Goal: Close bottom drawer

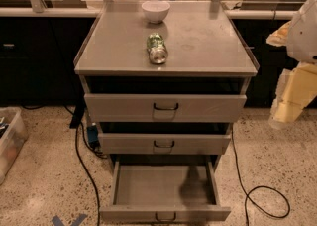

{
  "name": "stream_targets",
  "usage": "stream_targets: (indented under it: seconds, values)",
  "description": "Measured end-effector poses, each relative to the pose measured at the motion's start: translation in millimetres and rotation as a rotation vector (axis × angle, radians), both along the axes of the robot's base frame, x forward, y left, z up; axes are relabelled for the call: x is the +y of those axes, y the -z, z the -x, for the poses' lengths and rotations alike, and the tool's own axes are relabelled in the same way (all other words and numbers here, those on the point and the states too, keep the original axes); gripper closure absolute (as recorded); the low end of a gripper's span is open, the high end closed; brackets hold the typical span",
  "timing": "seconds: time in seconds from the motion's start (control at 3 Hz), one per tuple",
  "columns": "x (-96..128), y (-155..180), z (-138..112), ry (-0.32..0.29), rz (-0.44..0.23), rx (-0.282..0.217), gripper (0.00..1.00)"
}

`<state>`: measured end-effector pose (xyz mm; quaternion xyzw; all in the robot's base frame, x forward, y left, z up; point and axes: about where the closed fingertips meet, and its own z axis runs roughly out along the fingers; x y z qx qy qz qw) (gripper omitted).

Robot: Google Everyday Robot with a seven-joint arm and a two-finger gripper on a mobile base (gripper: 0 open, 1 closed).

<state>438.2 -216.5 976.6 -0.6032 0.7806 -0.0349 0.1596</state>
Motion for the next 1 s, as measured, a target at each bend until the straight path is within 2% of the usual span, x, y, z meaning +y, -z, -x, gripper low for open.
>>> stream_targets:
  seconds: [0.33, 0.67, 1.0]
  values:
    - [0.0, 0.0, 0.0, 0.000, 0.000, 0.000, 0.00]
    - [2.9, 21.2, 9.1, 0.024, -0.011, 0.004, 0.00]
    - [3.9, 82.7, 27.0, 0.080, -0.064, 0.058, 0.00]
